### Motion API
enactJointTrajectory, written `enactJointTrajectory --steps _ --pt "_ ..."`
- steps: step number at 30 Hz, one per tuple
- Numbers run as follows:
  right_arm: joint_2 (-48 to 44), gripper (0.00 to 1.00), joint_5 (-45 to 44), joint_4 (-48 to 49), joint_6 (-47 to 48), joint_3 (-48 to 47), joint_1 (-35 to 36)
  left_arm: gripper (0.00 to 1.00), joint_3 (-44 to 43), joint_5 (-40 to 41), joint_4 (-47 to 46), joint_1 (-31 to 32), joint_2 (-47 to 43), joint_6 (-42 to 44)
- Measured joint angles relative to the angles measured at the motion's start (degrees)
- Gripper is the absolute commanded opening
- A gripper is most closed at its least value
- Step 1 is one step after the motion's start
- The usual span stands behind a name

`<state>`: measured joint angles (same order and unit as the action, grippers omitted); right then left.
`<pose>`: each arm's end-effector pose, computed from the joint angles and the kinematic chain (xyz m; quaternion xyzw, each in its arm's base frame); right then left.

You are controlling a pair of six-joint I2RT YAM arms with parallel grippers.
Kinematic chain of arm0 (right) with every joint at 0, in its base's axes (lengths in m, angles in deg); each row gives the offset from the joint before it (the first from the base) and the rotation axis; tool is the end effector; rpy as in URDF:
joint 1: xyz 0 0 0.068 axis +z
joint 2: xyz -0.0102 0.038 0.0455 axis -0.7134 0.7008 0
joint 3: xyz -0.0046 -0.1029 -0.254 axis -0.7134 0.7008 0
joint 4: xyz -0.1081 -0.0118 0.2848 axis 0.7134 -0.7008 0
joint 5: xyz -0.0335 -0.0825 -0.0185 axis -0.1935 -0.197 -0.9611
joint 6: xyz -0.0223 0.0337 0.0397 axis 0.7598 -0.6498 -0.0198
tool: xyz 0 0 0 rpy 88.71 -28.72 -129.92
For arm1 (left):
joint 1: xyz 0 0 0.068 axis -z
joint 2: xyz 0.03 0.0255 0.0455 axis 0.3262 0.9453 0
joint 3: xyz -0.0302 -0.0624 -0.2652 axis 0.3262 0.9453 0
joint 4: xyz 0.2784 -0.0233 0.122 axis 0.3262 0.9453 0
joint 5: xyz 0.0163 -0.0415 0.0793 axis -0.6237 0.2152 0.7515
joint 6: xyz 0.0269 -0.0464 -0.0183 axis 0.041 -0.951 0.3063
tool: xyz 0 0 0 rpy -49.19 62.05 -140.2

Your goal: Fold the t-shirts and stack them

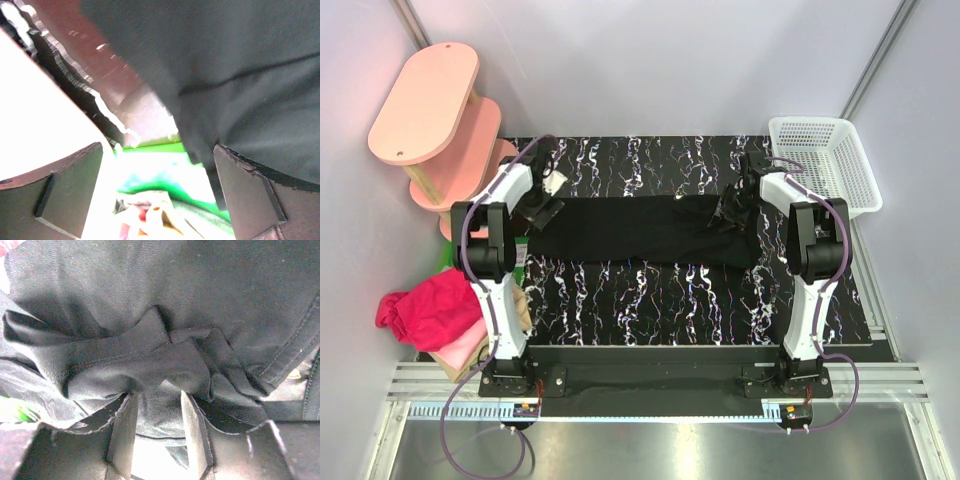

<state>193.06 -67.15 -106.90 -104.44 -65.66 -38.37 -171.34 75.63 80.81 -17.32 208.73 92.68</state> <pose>0.4618 0.0707 0.1325 0.1417 0.9622 0.2030 0.1137 0.4695 -0.0050 0.1649 0.2813 0.9460 0.1412 0.0780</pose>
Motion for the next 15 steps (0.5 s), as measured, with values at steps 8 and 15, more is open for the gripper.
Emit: enactJointTrajectory --steps 8,15 --pt "-0.5 0.55 -4.8 -6.4 1.5 -9.9 0.6 0.99 3.7 -0.3 1.3 8.3 -13.9 -0.5" --pt "-14.6 0.55 -9.7 -8.1 1.9 -8.9 2.7 0.99 1.5 -2.8 1.7 15.8 -11.8 -1.4"
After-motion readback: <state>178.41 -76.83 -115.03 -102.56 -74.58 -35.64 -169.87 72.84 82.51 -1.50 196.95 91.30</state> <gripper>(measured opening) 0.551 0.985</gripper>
